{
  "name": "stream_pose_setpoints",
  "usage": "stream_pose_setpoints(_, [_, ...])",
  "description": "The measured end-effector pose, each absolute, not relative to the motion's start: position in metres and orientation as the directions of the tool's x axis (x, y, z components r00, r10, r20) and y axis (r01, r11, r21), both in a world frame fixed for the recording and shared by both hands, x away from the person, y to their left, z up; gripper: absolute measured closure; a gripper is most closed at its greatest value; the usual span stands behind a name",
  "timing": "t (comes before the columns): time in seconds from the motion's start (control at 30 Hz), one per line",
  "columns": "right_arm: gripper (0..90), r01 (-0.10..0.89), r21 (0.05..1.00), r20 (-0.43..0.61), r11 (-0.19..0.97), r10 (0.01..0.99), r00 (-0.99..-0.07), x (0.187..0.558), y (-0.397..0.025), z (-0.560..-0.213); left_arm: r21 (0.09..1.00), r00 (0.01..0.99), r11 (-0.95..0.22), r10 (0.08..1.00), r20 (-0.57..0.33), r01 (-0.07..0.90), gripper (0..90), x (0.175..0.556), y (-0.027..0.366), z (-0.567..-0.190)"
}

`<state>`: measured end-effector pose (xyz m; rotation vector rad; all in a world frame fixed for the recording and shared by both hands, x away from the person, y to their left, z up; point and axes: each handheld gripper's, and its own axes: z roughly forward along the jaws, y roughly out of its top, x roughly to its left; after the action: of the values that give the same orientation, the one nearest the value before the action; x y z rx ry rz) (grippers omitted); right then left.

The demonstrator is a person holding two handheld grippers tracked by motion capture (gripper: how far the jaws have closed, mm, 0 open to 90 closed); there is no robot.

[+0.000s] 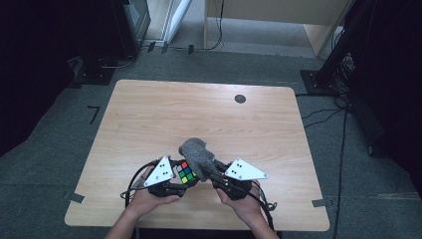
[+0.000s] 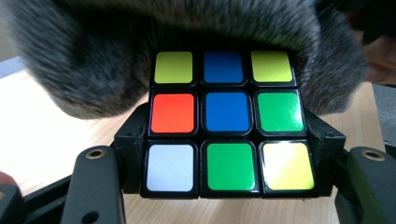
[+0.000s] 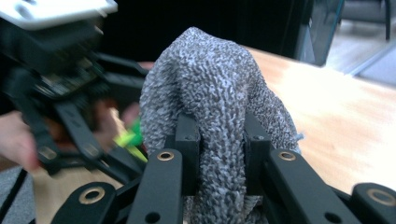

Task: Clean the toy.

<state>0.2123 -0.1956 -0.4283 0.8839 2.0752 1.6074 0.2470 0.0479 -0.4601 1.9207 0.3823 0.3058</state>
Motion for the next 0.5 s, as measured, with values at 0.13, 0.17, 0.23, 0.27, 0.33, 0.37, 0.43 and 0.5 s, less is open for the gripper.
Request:
stream_pose_setpoints(0.13, [75.1, 0.245, 0.956, 0.078, 0.158, 0.673, -0.736, 0.212, -0.196, -0.429, 0.932, 0.912, -0.344, 0.407, 0.04, 0.113, 34.4, 0.247, 0.051, -0.457])
stream_pose_setpoints(0.17, [75.1, 0.284, 0.944, 0.095, 0.166, 0.689, -0.719, 0.219, -0.199, -0.437, 0.939, 0.912, -0.321, 0.409, 0.023, 0.121, 34.4, 0.247, 0.054, -0.455])
stream_pose_setpoints(0.23, [75.1, 0.318, 0.935, 0.122, 0.158, 0.697, -0.706, 0.223, -0.202, -0.443, 0.943, 0.91, -0.309, 0.415, 0.015, 0.125, 34.4, 0.248, 0.057, -0.454])
stream_pose_setpoints(0.27, [75.1, 0.318, 0.935, 0.122, 0.158, 0.697, -0.706, 0.223, -0.202, -0.443, 0.943, 0.91, -0.309, 0.415, 0.015, 0.125, 34.4, 0.248, 0.057, -0.454])
stream_pose_setpoints(0.33, [75.3, 0.289, 0.945, 0.11, 0.153, 0.683, -0.722, 0.219, -0.202, -0.441, 0.938, 0.912, -0.324, 0.41, 0.018, 0.127, 34.4, 0.249, 0.056, -0.455])
stream_pose_setpoints(0.37, [75.3, 0.264, 0.952, 0.092, 0.156, 0.676, -0.731, 0.216, -0.199, -0.437, 0.935, 0.912, -0.33, 0.409, 0.021, 0.126, 34.4, 0.249, 0.054, -0.456])
stream_pose_setpoints(0.43, [75.3, 0.23, 0.961, 0.072, 0.152, 0.664, -0.744, 0.21, -0.196, -0.43, 0.93, 0.912, -0.345, 0.408, 0.03, 0.124, 34.4, 0.248, 0.051, -0.458])
stream_pose_setpoints(0.5, [75.3, 0.207, 0.964, 0.046, 0.164, 0.669, -0.742, 0.208, -0.194, -0.427, 0.932, 0.912, -0.341, 0.408, 0.025, 0.127, 34.4, 0.248, 0.05, -0.458])
